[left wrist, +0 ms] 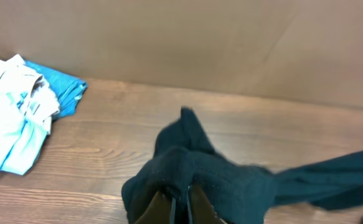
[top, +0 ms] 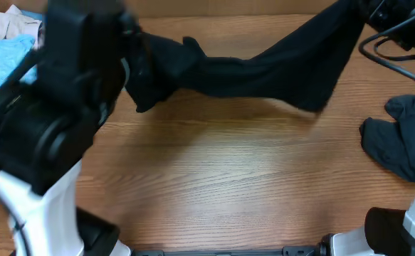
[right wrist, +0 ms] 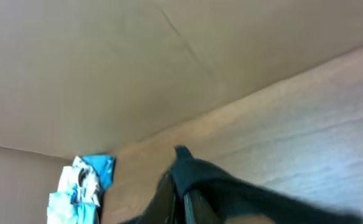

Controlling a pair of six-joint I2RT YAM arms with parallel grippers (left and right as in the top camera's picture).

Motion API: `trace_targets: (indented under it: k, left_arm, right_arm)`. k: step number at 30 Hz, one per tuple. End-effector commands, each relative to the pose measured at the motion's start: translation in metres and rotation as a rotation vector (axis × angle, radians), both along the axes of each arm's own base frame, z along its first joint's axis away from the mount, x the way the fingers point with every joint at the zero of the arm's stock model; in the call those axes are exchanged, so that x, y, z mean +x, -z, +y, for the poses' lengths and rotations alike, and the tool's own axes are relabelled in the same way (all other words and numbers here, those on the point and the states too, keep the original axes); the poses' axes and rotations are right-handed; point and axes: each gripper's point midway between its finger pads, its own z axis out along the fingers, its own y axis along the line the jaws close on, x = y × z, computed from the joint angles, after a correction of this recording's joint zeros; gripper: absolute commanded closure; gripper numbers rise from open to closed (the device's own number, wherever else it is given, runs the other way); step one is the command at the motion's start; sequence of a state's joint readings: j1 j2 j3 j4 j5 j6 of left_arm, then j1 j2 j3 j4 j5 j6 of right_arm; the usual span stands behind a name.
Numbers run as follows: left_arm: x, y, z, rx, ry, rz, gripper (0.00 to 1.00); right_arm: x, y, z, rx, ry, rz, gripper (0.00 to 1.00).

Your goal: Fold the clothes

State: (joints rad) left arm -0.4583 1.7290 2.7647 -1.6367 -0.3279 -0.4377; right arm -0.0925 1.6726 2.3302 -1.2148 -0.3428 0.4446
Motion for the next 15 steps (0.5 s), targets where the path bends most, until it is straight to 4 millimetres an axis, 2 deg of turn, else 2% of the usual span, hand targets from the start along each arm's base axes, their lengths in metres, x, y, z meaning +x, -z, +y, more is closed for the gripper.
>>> trace_targets:
  k: [1, 3, 6, 7, 8, 10, 12, 13, 15]
  left_arm:
    - [-0.028, -0.044, 0.011, -0.121, -0.012, -0.145, 0.96]
    - [-0.017, -0.056, 0.014, -0.127, -0.053, -0.207, 0.96]
    - [0.023, -0.053, 0.016, -0.083, -0.158, -0.24, 0.96]
    - [0.053, -0.05, 0.016, -0.059, -0.207, -0.262, 0.96]
    - [0.073, -0.049, 0.016, -0.047, -0.229, -0.284, 0.96]
    - [0.126, -0.052, 0.023, -0.059, -0.286, -0.372, 0.96]
    - [0.164, -0.073, 0.038, -0.115, -0.374, -0.526, 0.96]
    - [0.172, -0.087, 0.043, -0.146, -0.406, -0.602, 0.96]
    - [0.168, -0.124, 0.057, -0.208, -0.494, -0.773, 0.96]
  right_arm:
    - [-0.009, -0.045, -0.002, 0.006, 0.022, -0.141, 0.96]
    - [0.0, -0.05, -0.003, 0.023, 0.031, -0.168, 0.96]
    - [0.027, -0.048, -0.006, 0.052, 0.043, -0.19, 0.96]
    - [0.046, -0.043, -0.008, 0.058, 0.044, -0.202, 0.96]
    - [0.057, -0.041, -0.009, 0.072, 0.05, -0.211, 0.96]
    - [0.087, -0.042, -0.011, 0.094, 0.055, -0.268, 0.96]
    - [0.11, -0.053, -0.01, 0.123, 0.034, -0.356, 0.96]
    - [0.116, -0.059, -0.009, 0.133, 0.026, -0.398, 0.96]
    - [0.123, -0.078, -0.011, 0.129, 0.02, -0.498, 0.96]
